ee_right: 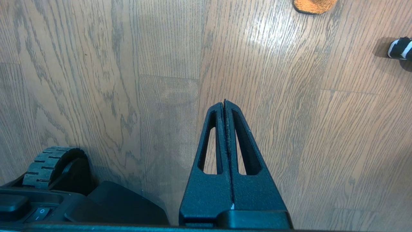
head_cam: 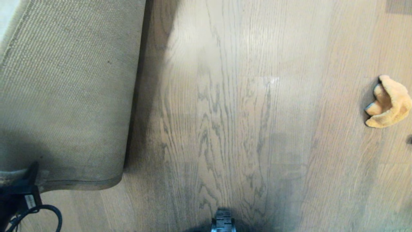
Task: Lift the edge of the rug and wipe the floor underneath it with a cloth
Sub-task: Put down the rag
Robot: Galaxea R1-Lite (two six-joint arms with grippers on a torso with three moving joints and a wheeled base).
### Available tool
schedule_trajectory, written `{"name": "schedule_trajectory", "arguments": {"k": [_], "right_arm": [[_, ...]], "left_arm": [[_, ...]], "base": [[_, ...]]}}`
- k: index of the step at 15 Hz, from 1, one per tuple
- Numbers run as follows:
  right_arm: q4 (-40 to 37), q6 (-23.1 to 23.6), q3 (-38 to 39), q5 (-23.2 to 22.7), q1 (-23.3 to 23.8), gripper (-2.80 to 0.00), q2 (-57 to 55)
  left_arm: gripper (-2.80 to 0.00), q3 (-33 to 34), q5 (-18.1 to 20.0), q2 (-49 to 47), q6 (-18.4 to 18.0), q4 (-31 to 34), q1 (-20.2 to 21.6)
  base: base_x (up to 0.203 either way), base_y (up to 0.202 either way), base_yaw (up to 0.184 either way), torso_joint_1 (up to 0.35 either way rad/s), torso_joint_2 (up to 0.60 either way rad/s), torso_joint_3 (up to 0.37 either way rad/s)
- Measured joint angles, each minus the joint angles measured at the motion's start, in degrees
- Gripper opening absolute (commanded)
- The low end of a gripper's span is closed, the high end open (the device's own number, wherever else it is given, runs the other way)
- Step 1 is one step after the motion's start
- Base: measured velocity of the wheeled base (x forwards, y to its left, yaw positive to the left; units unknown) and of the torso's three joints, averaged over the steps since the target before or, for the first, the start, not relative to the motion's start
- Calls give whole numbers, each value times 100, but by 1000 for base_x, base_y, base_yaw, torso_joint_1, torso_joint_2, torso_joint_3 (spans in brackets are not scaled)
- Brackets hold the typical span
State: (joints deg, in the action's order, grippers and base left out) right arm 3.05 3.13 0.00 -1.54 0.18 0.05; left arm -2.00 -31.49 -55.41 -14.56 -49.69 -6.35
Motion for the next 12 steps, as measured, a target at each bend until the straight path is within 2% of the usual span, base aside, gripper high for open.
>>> {"name": "schedule_trajectory", "arguments": {"k": [7, 8, 12], "right_arm": [[-2, 0, 0, 1, 0, -280, 0], [-2, 0, 0, -2, 0, -280, 0], [-2, -1, 0, -1, 0, -280, -2]], "left_arm": [[-280, 0, 4, -40, 203, 27, -231], [0, -6, 4, -40, 218, 27, -247], [0, 2, -45, -44, 231, 103, -299]], "base": [[0, 0, 0, 0, 0, 0], [0, 0, 0, 0, 0, 0], [0, 0, 0, 0, 0, 0]]}}
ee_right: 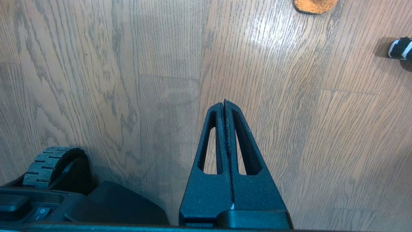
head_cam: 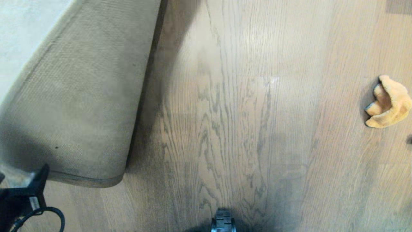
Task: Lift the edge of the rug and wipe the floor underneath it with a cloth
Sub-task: Put down the rag
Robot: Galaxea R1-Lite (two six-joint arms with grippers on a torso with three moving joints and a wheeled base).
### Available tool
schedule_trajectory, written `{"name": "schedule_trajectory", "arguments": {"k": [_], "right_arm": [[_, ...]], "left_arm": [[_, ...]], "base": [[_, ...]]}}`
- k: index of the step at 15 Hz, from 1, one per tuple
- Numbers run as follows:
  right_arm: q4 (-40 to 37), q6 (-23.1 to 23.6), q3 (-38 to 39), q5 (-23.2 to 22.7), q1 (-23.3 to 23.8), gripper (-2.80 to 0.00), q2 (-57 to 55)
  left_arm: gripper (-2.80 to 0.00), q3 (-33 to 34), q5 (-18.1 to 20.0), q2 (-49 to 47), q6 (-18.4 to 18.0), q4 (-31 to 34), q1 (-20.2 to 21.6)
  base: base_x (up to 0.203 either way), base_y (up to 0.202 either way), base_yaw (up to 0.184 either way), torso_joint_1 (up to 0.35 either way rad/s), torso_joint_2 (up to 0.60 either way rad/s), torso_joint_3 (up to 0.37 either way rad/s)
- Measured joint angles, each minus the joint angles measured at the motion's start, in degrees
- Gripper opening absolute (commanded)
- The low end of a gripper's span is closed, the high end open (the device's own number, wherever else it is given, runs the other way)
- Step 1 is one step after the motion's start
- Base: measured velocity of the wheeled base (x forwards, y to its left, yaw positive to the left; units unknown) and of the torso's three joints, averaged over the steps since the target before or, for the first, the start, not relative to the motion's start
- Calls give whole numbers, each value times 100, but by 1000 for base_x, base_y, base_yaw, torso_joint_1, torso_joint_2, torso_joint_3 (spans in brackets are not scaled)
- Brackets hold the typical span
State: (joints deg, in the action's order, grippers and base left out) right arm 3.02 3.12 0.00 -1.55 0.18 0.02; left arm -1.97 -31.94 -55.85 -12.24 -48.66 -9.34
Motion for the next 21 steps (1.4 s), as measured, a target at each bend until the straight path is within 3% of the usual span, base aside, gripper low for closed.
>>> {"name": "schedule_trajectory", "arguments": {"k": [16, 17, 21], "right_arm": [[2, 2, 0, -1, -2, -280, -2], [2, 0, 0, -1, 0, -280, -2], [2, -2, 0, 2, 0, -280, -2]], "left_arm": [[0, -28, 59, 9, 422, -118, -238], [-280, -37, 62, 11, 423, -120, -257], [-280, -67, 76, 17, 415, -85, -323]], "base": [[0, 0, 0, 0, 0, 0], [0, 0, 0, 0, 0, 0], [0, 0, 0, 0, 0, 0]]}}
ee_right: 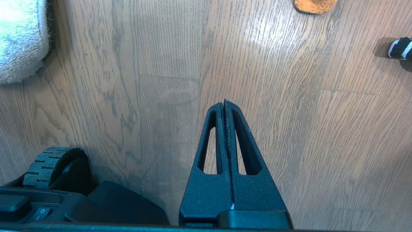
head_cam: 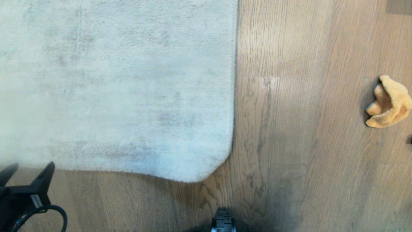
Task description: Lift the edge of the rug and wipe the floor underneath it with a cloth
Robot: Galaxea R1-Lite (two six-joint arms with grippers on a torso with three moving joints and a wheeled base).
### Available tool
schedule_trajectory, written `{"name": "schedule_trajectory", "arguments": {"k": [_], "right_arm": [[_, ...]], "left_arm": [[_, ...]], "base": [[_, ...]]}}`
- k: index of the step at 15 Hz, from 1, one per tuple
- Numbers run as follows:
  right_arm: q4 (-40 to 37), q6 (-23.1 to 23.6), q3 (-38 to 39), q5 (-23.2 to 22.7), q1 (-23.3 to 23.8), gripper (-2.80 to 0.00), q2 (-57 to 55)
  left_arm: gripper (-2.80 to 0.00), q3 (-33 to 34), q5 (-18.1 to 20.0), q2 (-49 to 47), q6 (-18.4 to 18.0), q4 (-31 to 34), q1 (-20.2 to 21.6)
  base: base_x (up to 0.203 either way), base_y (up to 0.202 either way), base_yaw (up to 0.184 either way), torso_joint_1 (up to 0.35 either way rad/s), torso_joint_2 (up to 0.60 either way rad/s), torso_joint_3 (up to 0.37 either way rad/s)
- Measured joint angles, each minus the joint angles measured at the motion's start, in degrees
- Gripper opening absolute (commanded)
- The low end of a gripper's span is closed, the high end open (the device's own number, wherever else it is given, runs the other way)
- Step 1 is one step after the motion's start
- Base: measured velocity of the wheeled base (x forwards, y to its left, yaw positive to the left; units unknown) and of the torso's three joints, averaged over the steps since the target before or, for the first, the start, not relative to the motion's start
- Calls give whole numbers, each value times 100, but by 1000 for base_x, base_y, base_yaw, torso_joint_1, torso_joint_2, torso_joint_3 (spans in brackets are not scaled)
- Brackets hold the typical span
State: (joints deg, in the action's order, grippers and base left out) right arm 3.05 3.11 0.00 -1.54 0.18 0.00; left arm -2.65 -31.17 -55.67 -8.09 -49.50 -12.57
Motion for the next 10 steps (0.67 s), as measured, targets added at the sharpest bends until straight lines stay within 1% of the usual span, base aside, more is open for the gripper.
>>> {"name": "schedule_trajectory", "arguments": {"k": [4, 6, 7, 8, 10], "right_arm": [[0, 2, 0, 0, 0, -280, 0], [1, 0, 0, -2, 0, -280, 0], [0, 0, 0, -1, 0, -280, 0], [0, 2, 0, -2, 0, -280, 0], [0, 0, 0, -2, 0, -280, 0]], "left_arm": [[-280, 47, 8, 72, 13, 6, -160], [-280, 153, 60, 162, 231, 91, -244], [-280, 172, 181, 188, 378, 215, -358], [-280, 169, 401, 207, 579, 432, -520], [-280, 138, 1075, 226, 1113, 1006, -882]], "base": [[0, 0, 0, 0, 0, 0], [0, 0, 0, 0, 0, 0], [0, 0, 0, 0, 0, 0], [0, 0, 0, 0, 0, 0], [0, 0, 0, 0, 0, 0]]}}
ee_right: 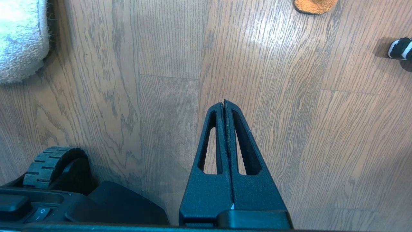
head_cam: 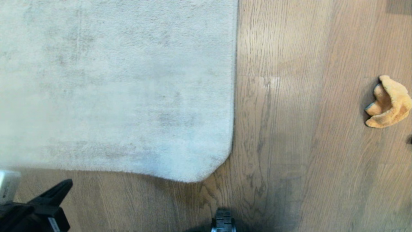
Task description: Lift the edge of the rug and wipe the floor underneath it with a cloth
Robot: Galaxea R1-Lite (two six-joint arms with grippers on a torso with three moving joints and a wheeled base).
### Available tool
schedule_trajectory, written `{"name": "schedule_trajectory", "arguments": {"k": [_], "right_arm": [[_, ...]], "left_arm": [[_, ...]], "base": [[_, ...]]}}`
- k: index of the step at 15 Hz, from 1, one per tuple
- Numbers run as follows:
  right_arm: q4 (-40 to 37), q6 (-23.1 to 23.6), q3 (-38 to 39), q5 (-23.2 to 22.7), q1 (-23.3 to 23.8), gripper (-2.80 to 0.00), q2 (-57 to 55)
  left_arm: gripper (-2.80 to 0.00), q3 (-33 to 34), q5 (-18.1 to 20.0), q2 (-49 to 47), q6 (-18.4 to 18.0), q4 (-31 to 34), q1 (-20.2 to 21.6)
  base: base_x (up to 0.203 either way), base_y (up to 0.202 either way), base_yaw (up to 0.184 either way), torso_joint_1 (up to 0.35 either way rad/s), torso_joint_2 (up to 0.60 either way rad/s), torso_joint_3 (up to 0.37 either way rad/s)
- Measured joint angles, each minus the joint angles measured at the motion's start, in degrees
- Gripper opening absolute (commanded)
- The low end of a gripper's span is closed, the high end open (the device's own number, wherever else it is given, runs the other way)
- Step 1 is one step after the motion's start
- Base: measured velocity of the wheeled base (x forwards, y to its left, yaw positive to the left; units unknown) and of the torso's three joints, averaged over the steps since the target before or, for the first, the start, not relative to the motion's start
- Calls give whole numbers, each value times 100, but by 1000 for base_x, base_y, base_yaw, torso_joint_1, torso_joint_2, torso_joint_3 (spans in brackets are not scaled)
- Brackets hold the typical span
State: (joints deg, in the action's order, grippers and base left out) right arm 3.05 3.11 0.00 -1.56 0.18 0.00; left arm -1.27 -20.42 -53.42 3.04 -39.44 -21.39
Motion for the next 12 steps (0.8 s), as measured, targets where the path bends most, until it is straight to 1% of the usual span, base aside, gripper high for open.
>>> {"name": "schedule_trajectory", "arguments": {"k": [1, 2, 3, 5, 8, 9, 10, 12], "right_arm": [[0, 0, 0, 0, 0, -280, 0], [0, 4, 0, 0, 0, -280, 0], [0, 2, 0, 2, 0, -280, 0], [0, 2, 0, 2, 0, -280, 0], [0, 2, 0, 2, 0, -280, 0], [0, 0, 0, 0, 0, -280, 0], [0, 0, 0, 2, 0, -280, 0], [-2, 0, 0, 2, 0, -280, 0]], "left_arm": [[-280, -22, 398, 1, 230, 298, -119], [-280, -40, 776, -19, 331, 514, -181], [-280, -70, 1141, -90, 380, 642, -216], [-280, -165, 1818, -419, 415, 679, -248], [-280, -505, 2785, -1223, 401, 707, -277], [-280, -643, 3006, -1552, 374, 672, -315], [-280, -798, 3146, -1944, 346, 590, -383], [-280, -1091, 3264, -2797, 317, 262, -553]], "base": [[0, 0, 0, 0, 0, 0], [0, 0, 0, 0, 0, 0], [0, 0, 0, 0, 0, 0], [0, 0, 0, 0, 0, 0], [0, 0, 0, 0, 0, 0], [0, 0, 0, 0, 0, 0], [0, 0, 0, 0, 0, 0], [0, 0, 0, 0, 0, 0]]}}
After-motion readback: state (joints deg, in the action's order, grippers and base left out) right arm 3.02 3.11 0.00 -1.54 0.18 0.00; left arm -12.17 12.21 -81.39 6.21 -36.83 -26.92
